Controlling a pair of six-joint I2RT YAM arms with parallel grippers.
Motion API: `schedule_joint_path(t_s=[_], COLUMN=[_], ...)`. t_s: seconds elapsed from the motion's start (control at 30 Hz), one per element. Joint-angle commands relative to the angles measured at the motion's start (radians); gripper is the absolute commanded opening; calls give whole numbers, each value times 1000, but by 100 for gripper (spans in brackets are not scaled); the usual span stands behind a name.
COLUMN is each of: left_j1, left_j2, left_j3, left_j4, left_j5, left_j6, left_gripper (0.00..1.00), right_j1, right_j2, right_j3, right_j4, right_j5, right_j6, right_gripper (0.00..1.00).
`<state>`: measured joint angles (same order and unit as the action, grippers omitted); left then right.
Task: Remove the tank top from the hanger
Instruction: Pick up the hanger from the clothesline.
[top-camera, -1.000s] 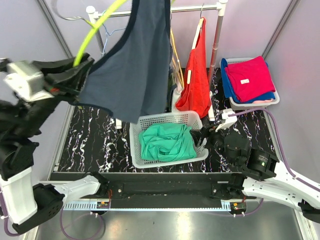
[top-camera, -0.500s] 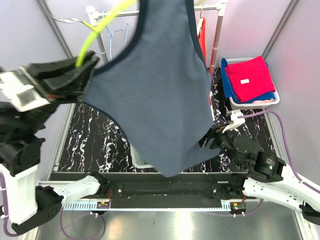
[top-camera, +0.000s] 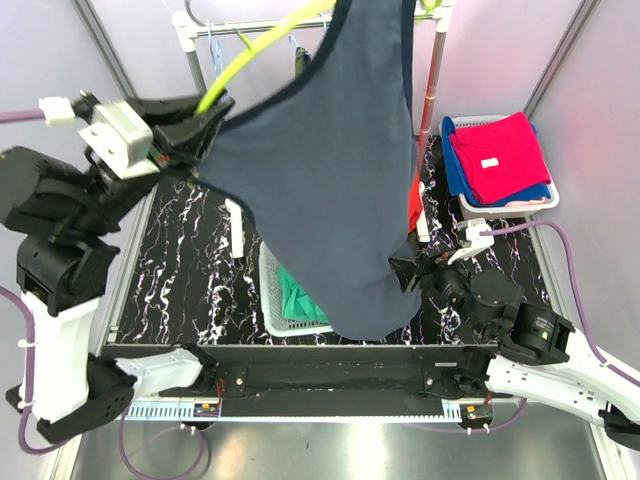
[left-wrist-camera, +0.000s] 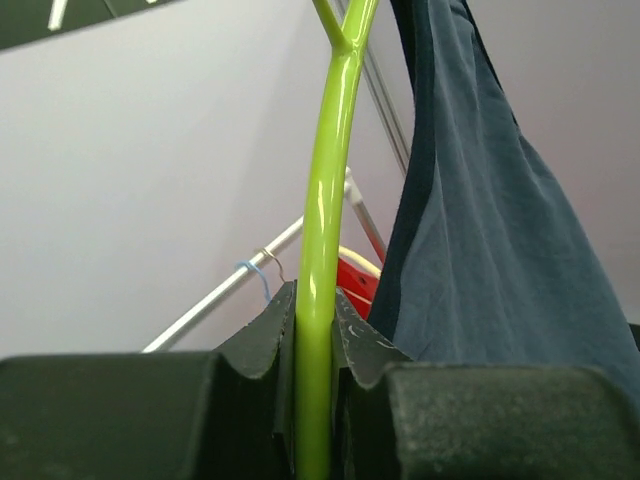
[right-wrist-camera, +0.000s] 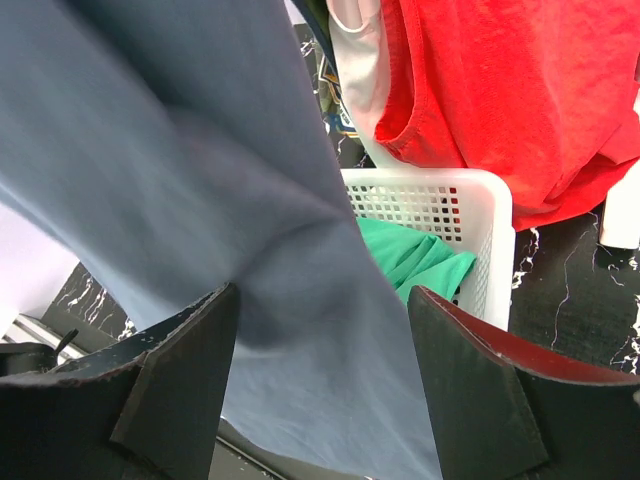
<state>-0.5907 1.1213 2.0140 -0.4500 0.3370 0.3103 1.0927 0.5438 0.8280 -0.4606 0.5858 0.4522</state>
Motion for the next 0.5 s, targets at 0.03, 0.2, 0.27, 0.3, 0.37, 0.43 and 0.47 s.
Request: schedule_joint_path(t_s=[0.03,0.2,0.27,0.3,0.37,0.43,0.47], left_j1=[-1,-1,-1,-3,-1,-3,-1], left_j2=[81,149,152,152,149,146,140], left_j3=[233,328,335,333,322,315,298], left_j4=[155,185,203,209,226,234,234], left_j5=[-72,-105,-108,-112,-124,-135,-135], left_j6=[26,46,47,53,58,68,73], left_gripper=[0,0,0,0,0,0,0], right_j1=[-1,-1,-1,-1,-2,-2,-2], right_j2=[11,8,5,4,2,1,1], right_j3=[49,54,48,46,40,37,36], right_j4=[25,25,27,25,27,27,25], right_j5=[34,31,31,32,32,34,34], right_j6=[-13,-17,-17,-15,-15,-14,-12], right_gripper=[78,78,78,78,78,78,78])
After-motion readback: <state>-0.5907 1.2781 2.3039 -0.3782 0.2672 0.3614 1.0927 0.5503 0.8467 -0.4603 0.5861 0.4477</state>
